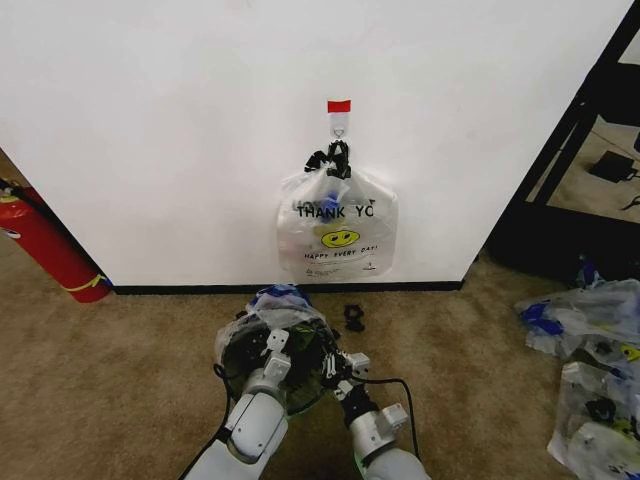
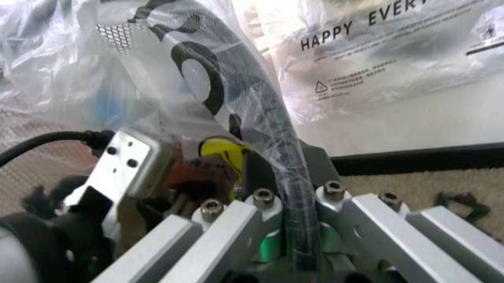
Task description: Pick up the garbage bag from the wall and place it over the trash bin.
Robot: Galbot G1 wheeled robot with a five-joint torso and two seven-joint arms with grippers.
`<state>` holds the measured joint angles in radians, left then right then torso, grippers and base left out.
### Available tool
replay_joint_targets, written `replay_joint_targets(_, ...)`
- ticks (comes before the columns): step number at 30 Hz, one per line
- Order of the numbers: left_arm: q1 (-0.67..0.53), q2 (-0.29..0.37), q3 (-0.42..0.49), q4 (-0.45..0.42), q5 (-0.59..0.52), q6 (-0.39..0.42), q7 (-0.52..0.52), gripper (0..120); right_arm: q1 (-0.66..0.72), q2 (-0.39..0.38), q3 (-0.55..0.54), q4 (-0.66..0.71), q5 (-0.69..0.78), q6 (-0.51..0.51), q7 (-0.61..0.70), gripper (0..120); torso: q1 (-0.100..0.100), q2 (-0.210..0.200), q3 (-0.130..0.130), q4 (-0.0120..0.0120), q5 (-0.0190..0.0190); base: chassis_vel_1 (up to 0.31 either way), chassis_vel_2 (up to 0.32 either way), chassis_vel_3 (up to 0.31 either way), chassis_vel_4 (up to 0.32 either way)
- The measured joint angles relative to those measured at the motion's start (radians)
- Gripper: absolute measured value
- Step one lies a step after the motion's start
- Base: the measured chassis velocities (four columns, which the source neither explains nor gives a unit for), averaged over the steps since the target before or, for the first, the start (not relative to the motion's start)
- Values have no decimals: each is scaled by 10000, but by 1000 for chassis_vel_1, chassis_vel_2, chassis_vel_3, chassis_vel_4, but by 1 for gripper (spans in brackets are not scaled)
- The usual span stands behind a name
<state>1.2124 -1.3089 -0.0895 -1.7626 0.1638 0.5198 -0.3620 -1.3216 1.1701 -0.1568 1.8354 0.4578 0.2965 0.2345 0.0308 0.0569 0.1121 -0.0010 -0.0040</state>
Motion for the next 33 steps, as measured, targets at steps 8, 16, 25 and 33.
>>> replay_joint_targets(8,300,76,227,-764,-252,61,68,0,100,136,167,-525,-222,256,-151,0,0,0,0,1,0,0,0,0,0)
replay_joint_targets(16,239,42,516,-1416,-680,361,268,0,305,370,111,-946,-267,257,-128,0,0,0,0,2,0,0,0,0,0)
replay_joint_targets(25,-41,-142,523,-437,-828,365,242,0,260,407,69,-996,-381,244,-153,0,0,0,0,2,0,0,0,0,0)
replay_joint_targets(33,-325,-113,332,-81,-826,465,46,0,30,213,91,-883,-1017,367,-345,0,0,0,0,0,0,0,0,0,0)
